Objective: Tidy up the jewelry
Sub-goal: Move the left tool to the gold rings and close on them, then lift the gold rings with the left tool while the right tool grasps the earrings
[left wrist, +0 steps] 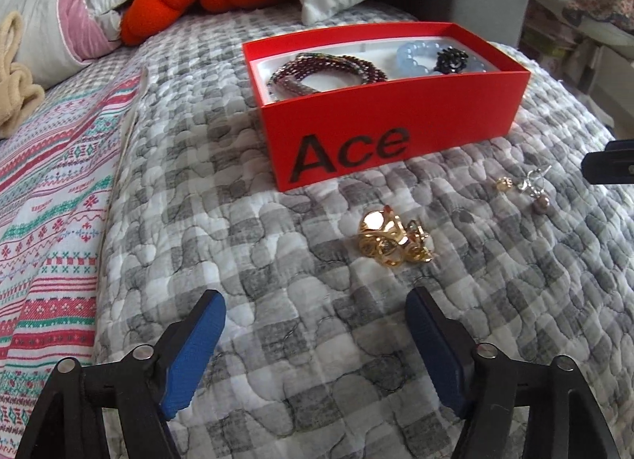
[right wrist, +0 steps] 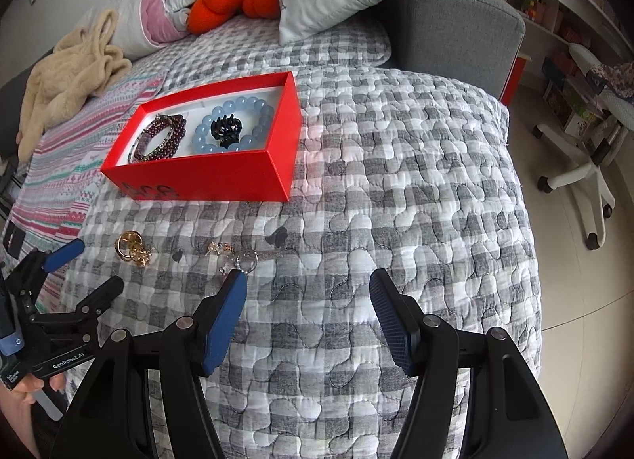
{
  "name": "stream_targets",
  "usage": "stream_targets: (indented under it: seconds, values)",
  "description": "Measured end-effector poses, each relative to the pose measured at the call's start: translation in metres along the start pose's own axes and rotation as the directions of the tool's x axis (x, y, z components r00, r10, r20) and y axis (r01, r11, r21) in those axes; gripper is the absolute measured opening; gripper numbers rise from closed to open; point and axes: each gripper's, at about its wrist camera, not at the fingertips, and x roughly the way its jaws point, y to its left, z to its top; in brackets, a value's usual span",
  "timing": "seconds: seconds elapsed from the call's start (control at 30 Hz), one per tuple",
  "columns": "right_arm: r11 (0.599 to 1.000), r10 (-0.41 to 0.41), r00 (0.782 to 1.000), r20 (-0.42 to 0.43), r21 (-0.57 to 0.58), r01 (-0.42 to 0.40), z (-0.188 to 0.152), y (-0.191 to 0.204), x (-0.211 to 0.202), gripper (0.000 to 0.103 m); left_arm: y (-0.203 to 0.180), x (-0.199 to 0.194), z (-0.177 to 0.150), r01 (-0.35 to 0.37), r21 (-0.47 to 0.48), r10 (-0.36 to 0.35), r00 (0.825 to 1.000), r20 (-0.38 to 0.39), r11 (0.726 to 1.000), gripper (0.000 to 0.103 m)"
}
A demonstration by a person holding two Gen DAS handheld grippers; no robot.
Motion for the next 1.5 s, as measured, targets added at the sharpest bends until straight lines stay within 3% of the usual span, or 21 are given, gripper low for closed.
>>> stream_targets:
  seconds: [0.03,0.23,0.5,0.57,0.63,1.03,1.23,1.3,1.37,1.5]
  values:
    - [1.0,-0.001,1.0,-0.004,0.002,0.001,0.0,0.0,0.001,0.067,-0.001,0.002,0.001,0.017,0.011,-0.017,1.0,0.006,1.0,0.065]
    - [1.0,-0.005,1.0,-0.024,0.008,0.005,-0.001,-0.005,0.007,0.067,-0.004,0.008,0.01,0.056,0.032,-0.057,0.998,0.018,0.998,0.051]
    - [1.0,-0.01,0.999,-0.04,0.014,0.011,-0.001,-0.012,0.012,0.067,-0.003,0.014,0.019,0.096,0.035,-0.097,0.995,0.02,0.995,0.044]
    - [1.0,-0.01,0.999,-0.044,0.013,0.01,-0.001,-0.012,0.013,0.067,-0.002,0.015,0.02,0.101,0.027,-0.102,0.995,0.02,0.995,0.038]
    - [1.0,-0.008,0.999,-0.048,0.012,0.009,-0.002,-0.012,0.014,0.067,-0.001,0.016,0.022,0.106,0.013,-0.106,0.994,0.021,0.994,0.021]
    - [0.998,0.036,0.998,-0.05,0.055,-0.034,0.003,-0.017,0.014,0.067,0.02,0.003,0.024,0.069,-0.179,-0.073,0.997,-0.016,0.982,0.021]
    - [0.992,0.051,0.998,-0.046,0.118,-0.045,0.01,-0.027,0.014,0.067,0.03,-0.001,0.018,0.015,-0.218,-0.025,0.999,-0.04,0.976,0.021]
    - [0.989,0.077,0.996,-0.047,0.127,-0.07,0.009,-0.027,0.014,0.063,0.032,-0.002,0.017,0.012,-0.221,-0.022,0.999,-0.044,0.975,0.021]
    - [0.989,0.101,0.993,-0.058,0.116,-0.093,0.008,-0.023,0.016,0.046,0.034,-0.002,0.017,0.01,-0.222,-0.021,0.999,-0.045,0.975,0.021]
    - [0.985,0.131,0.988,-0.081,0.123,-0.121,0.009,-0.016,0.024,0.033,0.036,-0.001,0.017,0.01,-0.223,-0.022,0.998,-0.051,0.975,0.021]
